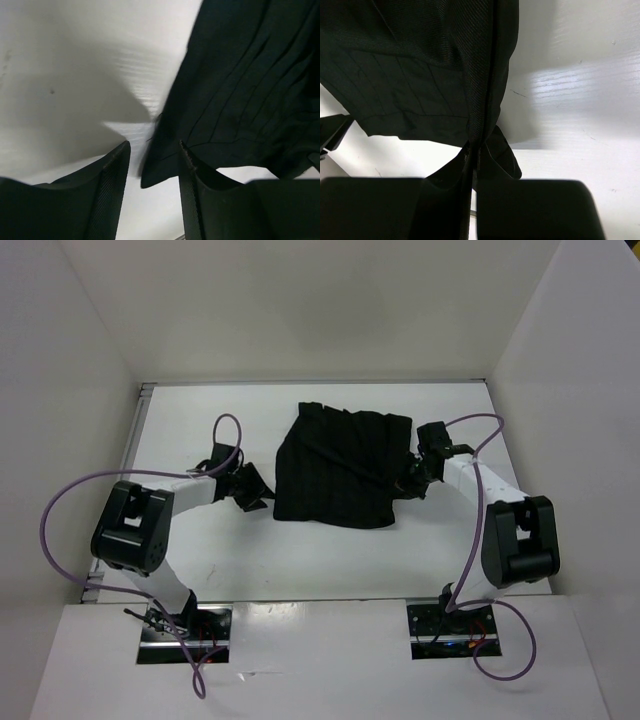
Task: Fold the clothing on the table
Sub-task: Flatten the skirt out
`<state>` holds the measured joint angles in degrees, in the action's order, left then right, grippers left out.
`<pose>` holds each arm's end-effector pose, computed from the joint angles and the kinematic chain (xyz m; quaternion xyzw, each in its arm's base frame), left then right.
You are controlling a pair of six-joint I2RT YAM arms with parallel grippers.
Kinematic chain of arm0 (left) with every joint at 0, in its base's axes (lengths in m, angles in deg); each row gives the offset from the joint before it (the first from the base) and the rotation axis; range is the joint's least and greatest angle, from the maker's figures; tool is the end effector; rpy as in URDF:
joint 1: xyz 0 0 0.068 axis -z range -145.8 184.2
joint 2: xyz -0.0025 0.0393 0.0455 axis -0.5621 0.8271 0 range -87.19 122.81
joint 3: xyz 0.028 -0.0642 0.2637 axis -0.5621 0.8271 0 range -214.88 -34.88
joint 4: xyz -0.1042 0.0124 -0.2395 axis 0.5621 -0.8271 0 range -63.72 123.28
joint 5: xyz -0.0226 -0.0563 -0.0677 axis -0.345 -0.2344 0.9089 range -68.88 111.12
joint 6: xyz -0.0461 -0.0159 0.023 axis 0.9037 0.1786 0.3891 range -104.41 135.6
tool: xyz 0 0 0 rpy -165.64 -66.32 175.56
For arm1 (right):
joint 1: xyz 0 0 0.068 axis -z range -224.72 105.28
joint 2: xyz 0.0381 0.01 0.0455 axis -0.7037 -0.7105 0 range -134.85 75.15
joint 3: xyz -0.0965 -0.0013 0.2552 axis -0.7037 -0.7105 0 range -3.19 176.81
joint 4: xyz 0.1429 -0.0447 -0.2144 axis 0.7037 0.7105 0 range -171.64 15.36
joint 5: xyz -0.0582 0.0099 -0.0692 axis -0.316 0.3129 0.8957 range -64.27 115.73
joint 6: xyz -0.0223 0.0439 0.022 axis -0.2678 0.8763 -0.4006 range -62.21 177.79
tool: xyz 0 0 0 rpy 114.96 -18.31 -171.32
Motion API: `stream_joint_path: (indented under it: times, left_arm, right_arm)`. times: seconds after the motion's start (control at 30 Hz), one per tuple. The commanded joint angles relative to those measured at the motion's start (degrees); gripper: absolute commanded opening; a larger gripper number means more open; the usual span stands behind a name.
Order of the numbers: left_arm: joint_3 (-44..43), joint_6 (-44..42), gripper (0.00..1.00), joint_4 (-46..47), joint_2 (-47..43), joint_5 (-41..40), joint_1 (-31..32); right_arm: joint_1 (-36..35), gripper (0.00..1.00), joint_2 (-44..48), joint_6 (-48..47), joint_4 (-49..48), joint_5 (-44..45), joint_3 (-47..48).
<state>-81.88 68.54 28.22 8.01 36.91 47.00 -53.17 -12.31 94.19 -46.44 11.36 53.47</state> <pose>0.3067 -0.0796 0.1471 -0.2820 0.8978 -0.2789 0.1914 0.2893 0.0519 0.2042 0.2092 0.9480 0.1918 0.1440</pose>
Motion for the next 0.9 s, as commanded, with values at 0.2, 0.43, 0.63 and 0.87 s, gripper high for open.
stream_joint_path:
  times: [0.2, 0.43, 0.63, 0.87]
  left_arm:
    - [-1.9, 0.1, 0.52, 2.3, 8.7, 5.3, 1.7]
    - [-0.3, 1.3, 0.28, 2.9, 12.8, 6.4, 7.4]
    - [-2.8, -0.9, 0.00, 1.0, 9.2, 2.8, 7.4]
    - [-18.5, -8.8, 0.00, -8.0, -5.2, 0.1, 0.2]
  right_arm:
    - [0.3, 0.00, -1.0, -0.1, -1.5, -0.5, 1.1]
    - [0.8, 0.00, -1.0, -0.1, -2.1, -1.0, 2.2]
    - [1.9, 0.00, 0.1, -0.1, -2.6, -1.5, 2.9]
    - [5.1, 0.00, 3.5, -3.6, -1.5, -2.7, 16.1]
